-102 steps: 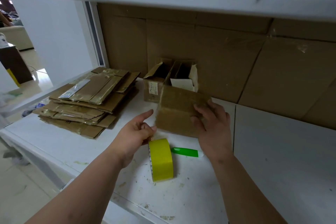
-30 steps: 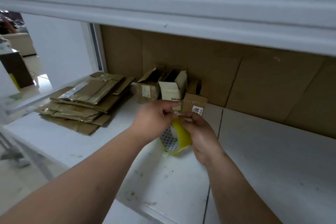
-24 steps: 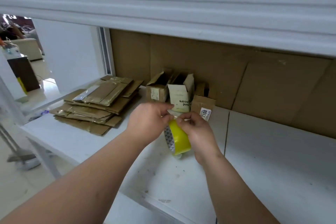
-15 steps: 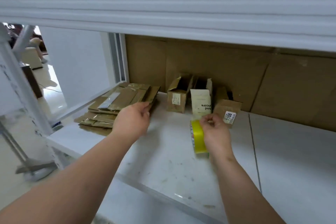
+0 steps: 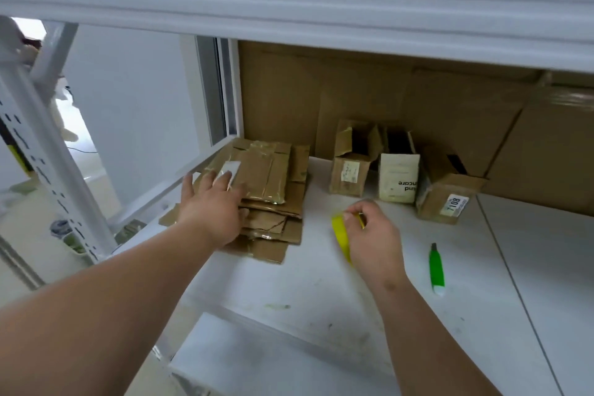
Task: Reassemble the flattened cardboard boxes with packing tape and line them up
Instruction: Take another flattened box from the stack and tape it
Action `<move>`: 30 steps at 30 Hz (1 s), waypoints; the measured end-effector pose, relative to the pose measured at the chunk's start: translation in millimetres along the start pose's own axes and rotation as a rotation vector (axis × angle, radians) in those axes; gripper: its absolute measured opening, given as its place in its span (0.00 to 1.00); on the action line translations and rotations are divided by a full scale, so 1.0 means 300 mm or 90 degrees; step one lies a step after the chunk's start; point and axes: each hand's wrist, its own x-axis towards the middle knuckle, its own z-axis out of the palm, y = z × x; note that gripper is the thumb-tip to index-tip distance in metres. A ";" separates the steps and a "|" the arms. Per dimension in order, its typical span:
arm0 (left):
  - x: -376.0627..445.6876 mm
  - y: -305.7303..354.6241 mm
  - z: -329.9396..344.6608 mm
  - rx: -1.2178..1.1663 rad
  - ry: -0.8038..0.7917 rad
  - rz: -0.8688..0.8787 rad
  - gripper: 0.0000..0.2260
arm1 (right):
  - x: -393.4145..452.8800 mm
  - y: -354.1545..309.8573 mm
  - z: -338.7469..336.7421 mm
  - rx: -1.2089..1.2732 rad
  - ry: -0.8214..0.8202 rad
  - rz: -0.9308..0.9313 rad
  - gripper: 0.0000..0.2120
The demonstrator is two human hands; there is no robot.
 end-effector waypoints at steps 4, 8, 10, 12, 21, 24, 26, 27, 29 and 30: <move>0.103 -0.015 0.024 0.043 -0.041 0.028 0.25 | 0.049 0.009 0.033 -0.048 -0.029 -0.021 0.03; 0.167 -0.034 0.036 0.009 -0.088 0.073 0.24 | 0.116 0.014 0.071 -0.060 -0.049 -0.029 0.03; 0.188 -0.052 0.047 -0.034 -0.095 0.080 0.24 | 0.145 0.015 0.087 -0.059 -0.068 -0.019 0.03; 0.197 -0.065 0.052 -0.086 -0.082 0.068 0.24 | 0.170 0.010 0.100 -0.064 -0.076 -0.015 0.03; 0.189 -0.131 -0.037 -0.216 0.174 -0.026 0.19 | 0.148 -0.043 0.151 -0.008 -0.028 0.000 0.03; 0.178 -0.168 -0.072 -0.360 0.267 -0.051 0.18 | 0.115 -0.061 0.149 0.021 0.025 0.013 0.05; 0.156 -0.168 -0.100 -0.420 0.337 -0.016 0.18 | 0.087 -0.069 0.151 0.031 0.046 0.028 0.04; 0.137 -0.162 -0.111 -0.438 0.358 0.015 0.18 | 0.070 -0.069 0.151 0.035 0.057 0.038 0.04; 0.088 -0.141 -0.127 -0.449 0.378 0.097 0.19 | 0.035 -0.066 0.141 0.054 0.086 0.049 0.04; 0.063 -0.128 -0.129 -0.441 0.378 0.143 0.19 | 0.018 -0.065 0.129 0.067 0.103 0.055 0.04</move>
